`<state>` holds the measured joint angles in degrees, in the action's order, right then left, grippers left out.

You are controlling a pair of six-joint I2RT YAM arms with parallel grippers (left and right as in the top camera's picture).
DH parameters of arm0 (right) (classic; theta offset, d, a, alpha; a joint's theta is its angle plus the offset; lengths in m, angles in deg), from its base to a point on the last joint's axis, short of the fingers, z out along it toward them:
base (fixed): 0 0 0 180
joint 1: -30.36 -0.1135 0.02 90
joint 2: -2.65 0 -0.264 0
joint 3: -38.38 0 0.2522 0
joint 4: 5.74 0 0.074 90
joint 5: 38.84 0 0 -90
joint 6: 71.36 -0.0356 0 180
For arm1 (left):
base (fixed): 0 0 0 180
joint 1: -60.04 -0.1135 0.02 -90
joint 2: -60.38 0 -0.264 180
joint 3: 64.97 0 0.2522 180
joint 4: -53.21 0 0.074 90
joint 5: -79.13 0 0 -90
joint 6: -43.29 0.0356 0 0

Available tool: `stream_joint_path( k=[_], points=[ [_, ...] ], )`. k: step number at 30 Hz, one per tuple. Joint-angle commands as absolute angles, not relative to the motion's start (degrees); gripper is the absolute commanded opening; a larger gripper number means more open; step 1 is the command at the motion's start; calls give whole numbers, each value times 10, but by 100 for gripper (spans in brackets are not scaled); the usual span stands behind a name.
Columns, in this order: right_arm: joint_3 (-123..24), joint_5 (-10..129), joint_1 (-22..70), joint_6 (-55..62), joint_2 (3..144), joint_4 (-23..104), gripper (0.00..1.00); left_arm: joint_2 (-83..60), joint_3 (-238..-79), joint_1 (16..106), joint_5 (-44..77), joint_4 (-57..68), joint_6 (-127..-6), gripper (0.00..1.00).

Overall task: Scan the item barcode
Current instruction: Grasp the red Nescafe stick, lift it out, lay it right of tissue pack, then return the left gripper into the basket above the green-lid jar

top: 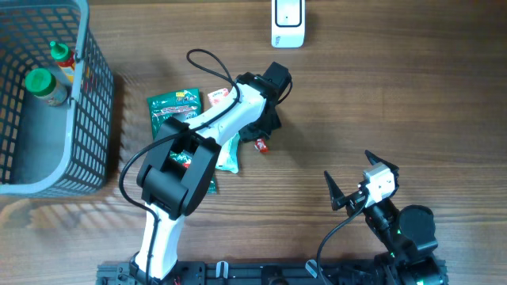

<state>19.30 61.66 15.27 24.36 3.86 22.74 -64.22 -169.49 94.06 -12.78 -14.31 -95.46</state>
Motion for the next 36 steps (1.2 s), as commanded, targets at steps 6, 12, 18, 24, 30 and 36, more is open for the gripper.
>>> stream_joint_path(
  k=[6,12,18,24,30,36],
  points=[
    [189,624,154,246,32,226,100,-502,-1670,934,-338,-153,-918,83],
    [188,624,154,246,32,226,100,-377,-1670,926,-356,-60,-730,100],
    [189,624,154,246,32,226,100,-270,-1672,881,-427,51,-594,100],
    [189,624,154,246,32,226,100,-200,-1672,690,-445,96,-625,100],
    [188,624,154,246,32,226,100,-191,-1672,473,-298,49,-839,100],
    [188,624,154,246,32,226,100,-216,-1672,327,-178,56,-1075,100]
  ],
)
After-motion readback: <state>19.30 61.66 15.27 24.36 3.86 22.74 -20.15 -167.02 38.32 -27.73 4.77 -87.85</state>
